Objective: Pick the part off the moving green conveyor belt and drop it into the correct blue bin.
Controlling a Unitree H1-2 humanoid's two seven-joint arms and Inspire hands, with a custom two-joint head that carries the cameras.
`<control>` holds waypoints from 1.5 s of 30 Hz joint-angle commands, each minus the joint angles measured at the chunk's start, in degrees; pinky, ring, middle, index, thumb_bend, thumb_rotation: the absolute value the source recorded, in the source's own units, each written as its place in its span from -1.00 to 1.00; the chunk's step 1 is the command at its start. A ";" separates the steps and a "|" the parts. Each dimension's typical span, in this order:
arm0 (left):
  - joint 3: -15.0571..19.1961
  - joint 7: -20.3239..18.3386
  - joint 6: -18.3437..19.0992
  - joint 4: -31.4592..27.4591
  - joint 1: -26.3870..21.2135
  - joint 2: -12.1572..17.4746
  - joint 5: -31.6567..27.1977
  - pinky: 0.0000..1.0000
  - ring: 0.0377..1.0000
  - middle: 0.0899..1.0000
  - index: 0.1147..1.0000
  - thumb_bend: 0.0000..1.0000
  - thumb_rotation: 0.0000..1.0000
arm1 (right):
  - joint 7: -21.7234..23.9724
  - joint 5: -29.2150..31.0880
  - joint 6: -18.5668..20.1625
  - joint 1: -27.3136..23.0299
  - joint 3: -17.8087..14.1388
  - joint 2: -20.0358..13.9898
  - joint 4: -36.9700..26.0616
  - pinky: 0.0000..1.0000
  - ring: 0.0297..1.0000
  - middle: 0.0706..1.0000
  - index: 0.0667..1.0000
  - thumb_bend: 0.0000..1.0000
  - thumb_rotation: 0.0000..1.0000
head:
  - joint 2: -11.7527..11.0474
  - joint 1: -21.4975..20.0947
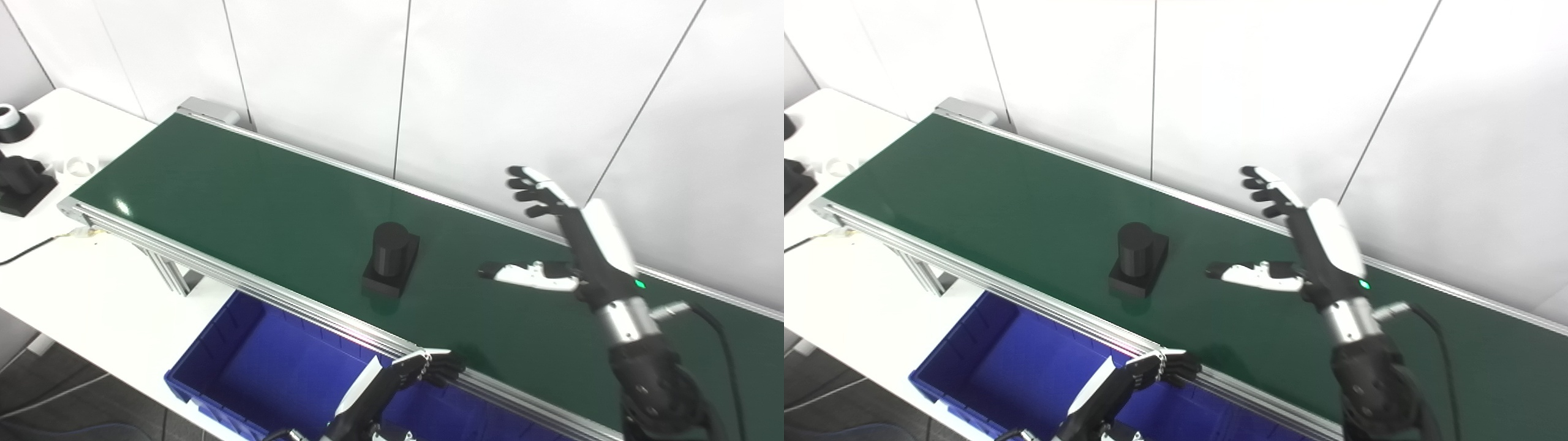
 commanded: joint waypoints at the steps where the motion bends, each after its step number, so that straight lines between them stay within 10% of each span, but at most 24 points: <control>1: -0.32 0.94 -1.83 -2.02 0.23 0.43 0.58 0.39 0.47 0.49 0.47 0.97 -0.45 | -0.66 -0.86 0.55 -3.64 0.45 1.66 1.07 0.37 0.56 0.64 0.74 0.72 -0.07 | 0.04 0.07; 28: -1.65 -0.40 -1.82 -5.84 3.67 2.66 0.69 0.34 0.45 0.52 0.51 0.96 -0.39 | -4.03 -6.33 2.40 -13.45 7.40 12.40 31.60 0.16 0.40 0.65 0.69 0.71 -0.35 | 1.61 -2.11; 36: -1.70 -0.60 -1.81 -6.34 4.14 2.28 0.28 0.35 0.47 0.53 0.50 0.98 -0.37 | -8.50 -7.73 1.22 -13.71 8.31 13.11 37.14 0.02 0.23 0.48 0.54 0.47 -0.96 | 2.03 -2.40; 38: -1.77 -0.68 -1.82 -6.39 4.17 2.27 -0.08 0.34 0.47 0.53 0.50 0.98 -0.38 | -9.81 -7.98 0.92 -13.27 8.54 12.72 37.22 -0.16 -0.06 0.03 0.40 0.13 -0.99 | 2.03 -2.40; 45: -1.36 -1.15 -1.81 -6.18 3.96 2.36 -0.73 0.35 0.48 0.54 0.51 0.98 -0.37 | -15.43 -9.85 0.14 -11.33 8.90 11.79 34.96 -0.24 -0.24 -0.09 0.00 0.02 -1.00 | 2.08 -3.03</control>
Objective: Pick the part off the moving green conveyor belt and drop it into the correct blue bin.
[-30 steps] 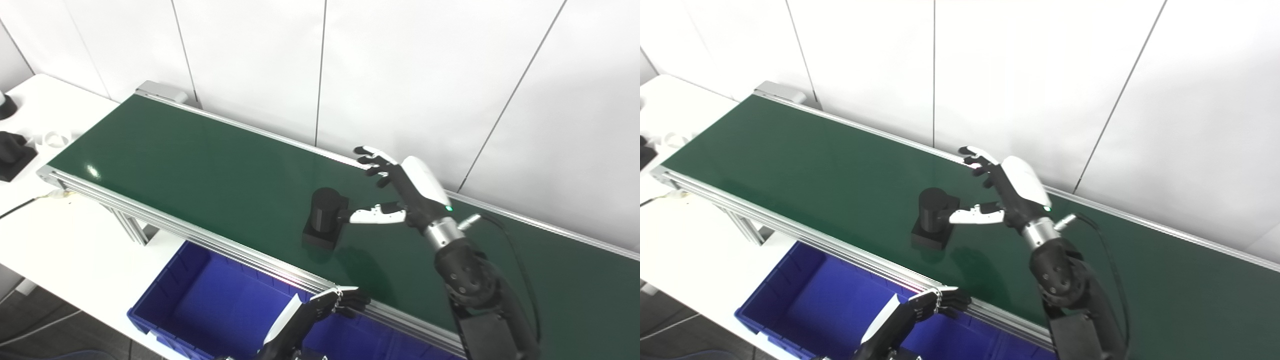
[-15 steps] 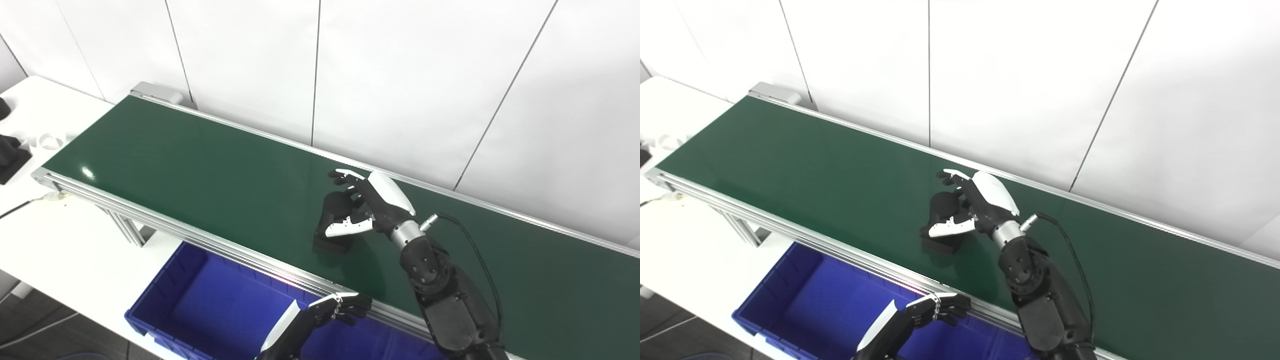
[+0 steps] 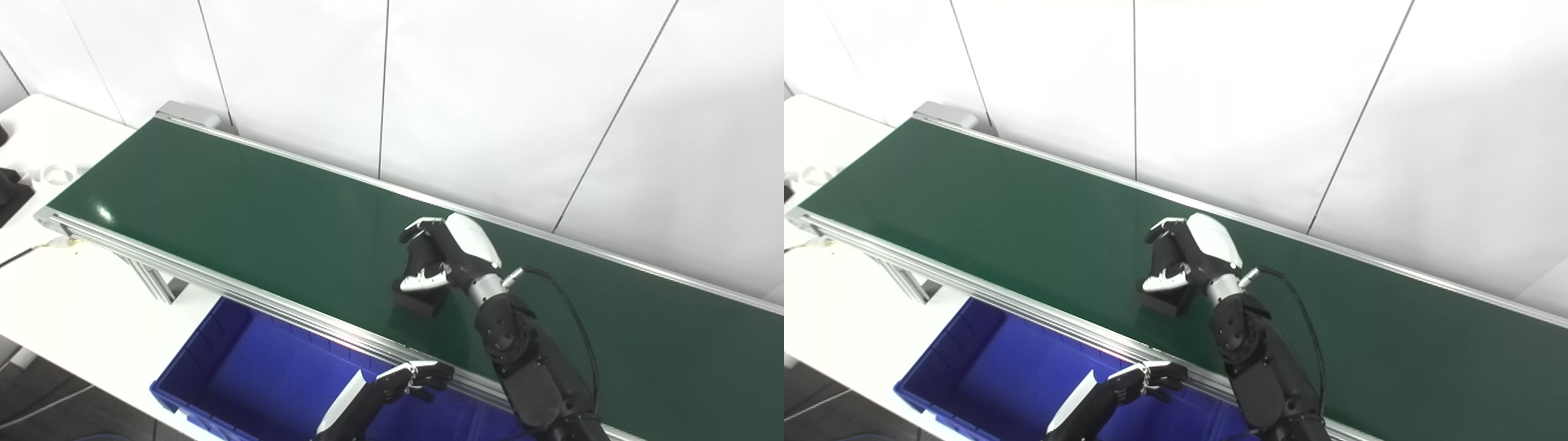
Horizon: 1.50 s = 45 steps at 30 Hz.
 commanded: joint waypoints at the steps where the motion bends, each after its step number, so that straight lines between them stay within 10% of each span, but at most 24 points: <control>1: 0.25 -0.32 -1.81 -1.48 -0.02 0.10 -0.42 0.35 0.48 0.54 0.51 0.99 -0.36 | -3.50 -0.79 -2.09 -0.46 0.07 -0.02 -2.18 -0.26 -0.24 -0.08 -0.02 0.02 -1.00 | -0.03 -0.04; 15: 0.51 -1.19 -1.81 -1.75 -0.45 1.08 -1.58 0.35 0.49 0.55 0.53 0.96 -0.40 | -11.23 0.72 -7.60 2.79 -2.04 -1.65 -7.20 -0.17 -0.17 0.05 -0.12 0.01 -1.00 | 0.65 -1.98; 31: 3.91 -6.00 -1.09 -7.20 1.34 -3.06 -2.44 0.51 0.59 0.63 0.62 0.78 -0.40 | -1.10 9.37 0.12 25.26 -10.54 -8.25 -48.90 -0.30 -0.20 0.04 -0.12 0.01 -1.00 | 13.98 -8.99; 45: 6.86 -10.92 1.46 -11.92 2.02 -3.55 -6.16 0.47 0.55 0.60 0.59 0.76 -0.48 | 4.39 10.70 2.18 43.28 -13.10 -10.56 -67.30 -0.29 -0.21 -0.01 -0.09 0.01 -1.00 | 20.51 -12.01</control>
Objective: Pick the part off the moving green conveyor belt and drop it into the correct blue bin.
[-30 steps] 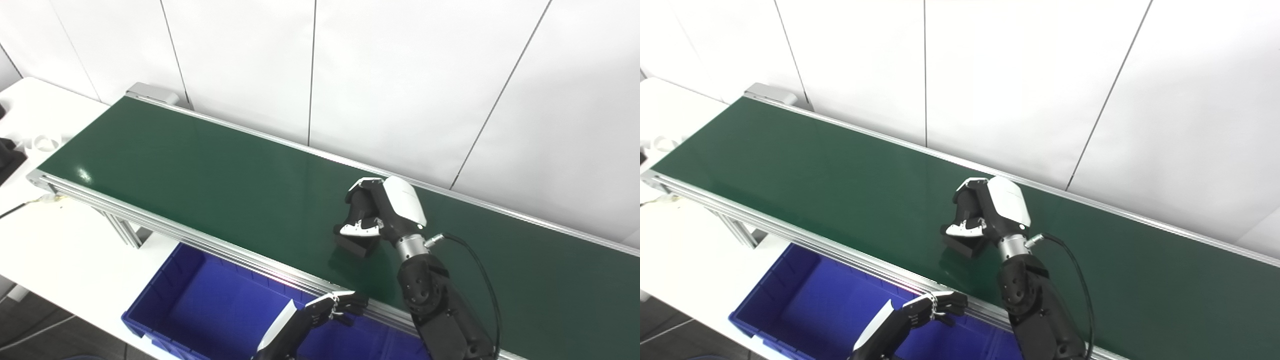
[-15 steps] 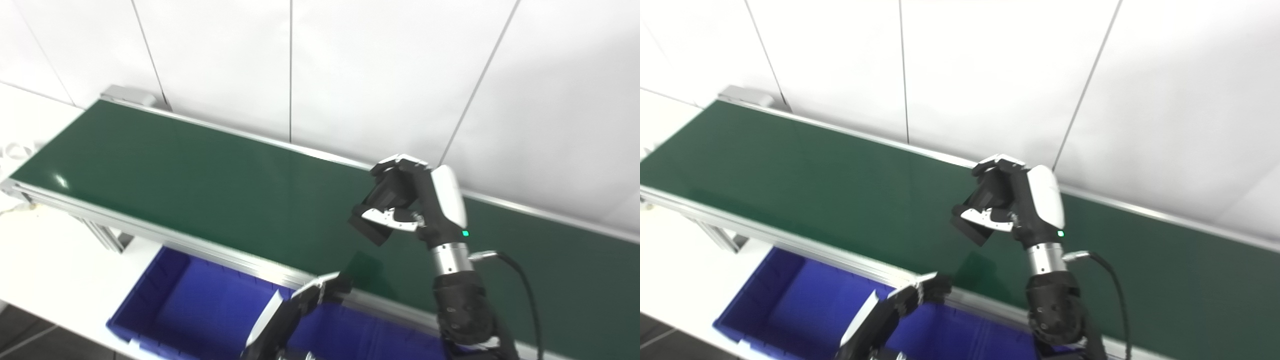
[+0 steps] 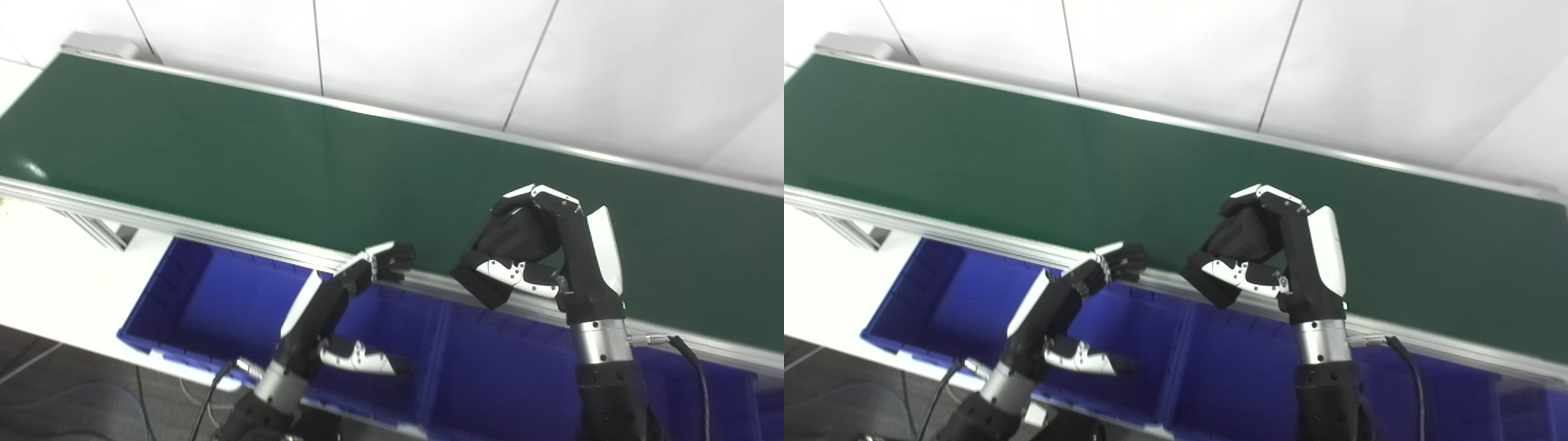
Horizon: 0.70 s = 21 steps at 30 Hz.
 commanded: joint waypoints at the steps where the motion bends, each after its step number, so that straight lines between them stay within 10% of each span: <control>1: 0.50 -1.01 0.00 -2.77 0.48 -0.14 -1.12 0.47 0.55 0.60 0.59 0.76 -0.49 | 0.15 0.42 -0.57 0.98 -0.36 0.09 -3.10 -0.29 -0.21 -0.01 -0.09 0.01 -1.00 | 0.34 -0.30; 21: 4.32 -4.30 3.97 -5.99 0.76 -0.05 -4.26 0.51 0.58 0.61 0.64 0.72 -0.48 | -2.62 1.18 -3.70 15.47 -4.72 -2.19 -2.63 -0.26 -0.18 0.00 -0.11 0.02 -1.00 | 1.16 -1.51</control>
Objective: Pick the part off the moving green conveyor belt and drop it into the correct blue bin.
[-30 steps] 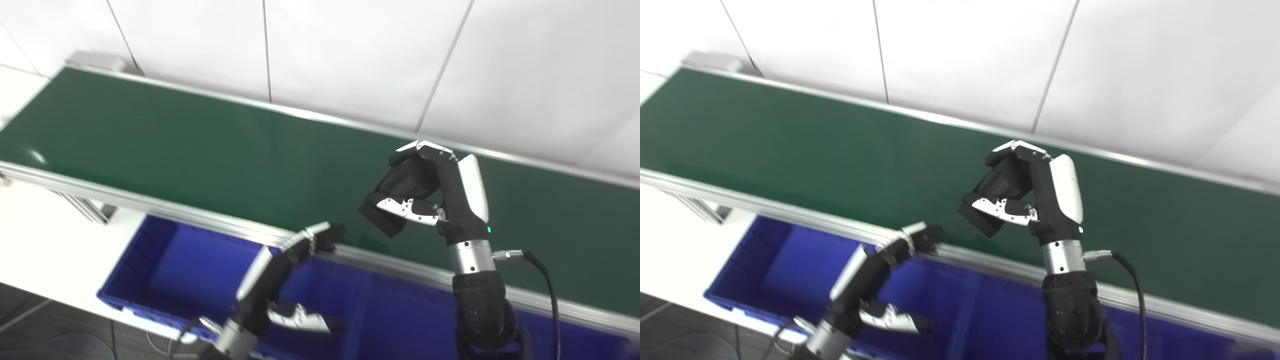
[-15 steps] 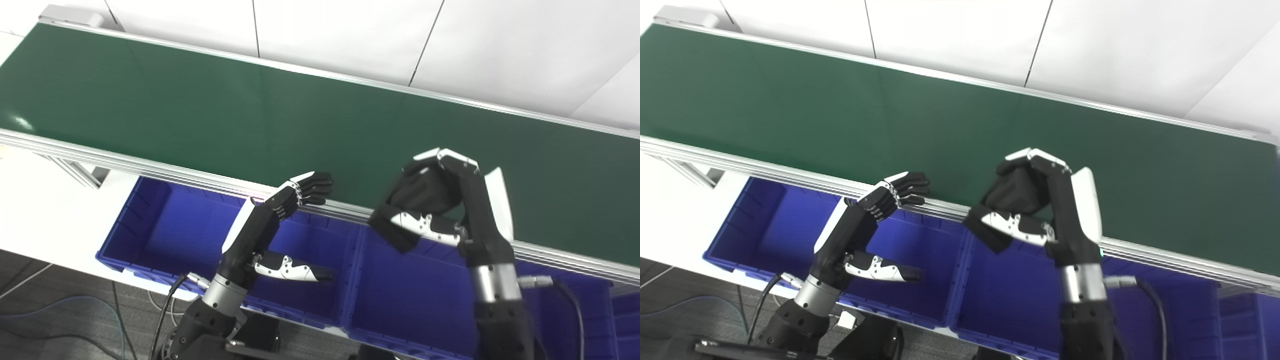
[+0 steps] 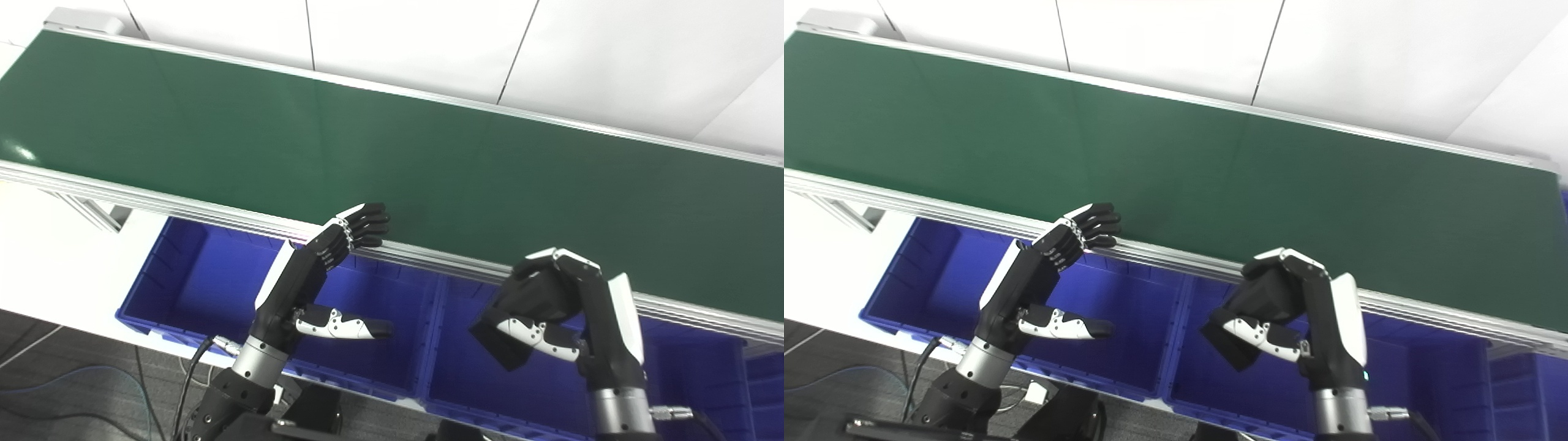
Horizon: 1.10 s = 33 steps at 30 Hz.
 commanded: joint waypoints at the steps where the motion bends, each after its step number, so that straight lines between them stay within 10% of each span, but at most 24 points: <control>1: 0.30 -0.82 -0.19 -1.66 -0.55 0.01 -0.91 0.52 0.59 0.61 0.64 0.72 -0.48 | -1.36 0.25 -3.01 0.09 -0.53 0.05 -0.45 -0.26 -0.18 -0.01 -0.11 0.02 -1.00 | -0.25 0.12; 21: 1.22 -2.66 -0.94 -0.48 -1.50 -0.86 -0.13 0.47 0.57 0.60 0.60 0.80 -0.40 | 1.72 -4.65 1.79 -1.95 -2.04 -2.03 7.68 -0.14 -0.21 -0.07 0.00 0.02 -1.00 | -1.09 -0.40; 29: 1.01 -3.50 -1.55 -0.01 -1.43 -0.47 0.10 0.47 0.59 0.63 0.62 0.75 -0.41 | 5.36 -6.66 1.96 -0.03 0.13 -4.06 5.11 0.37 0.52 0.49 -0.08 0.02 -0.72 | -1.19 -0.12; 30: 1.01 -3.57 -1.59 0.03 -1.43 -0.46 0.07 0.47 0.59 0.64 0.62 0.75 -0.41 | 5.40 -6.73 1.80 0.21 0.22 -4.14 4.89 0.43 0.58 0.55 0.27 0.24 -0.56 | -1.19 -0.12; 33: 0.89 -3.92 -1.15 -0.29 -1.32 -0.24 -0.29 0.49 0.60 0.65 0.64 0.74 -0.42 | 5.23 -5.63 0.97 1.19 0.34 -4.17 4.19 0.46 0.63 0.61 0.45 0.35 -0.41 | -1.28 -0.26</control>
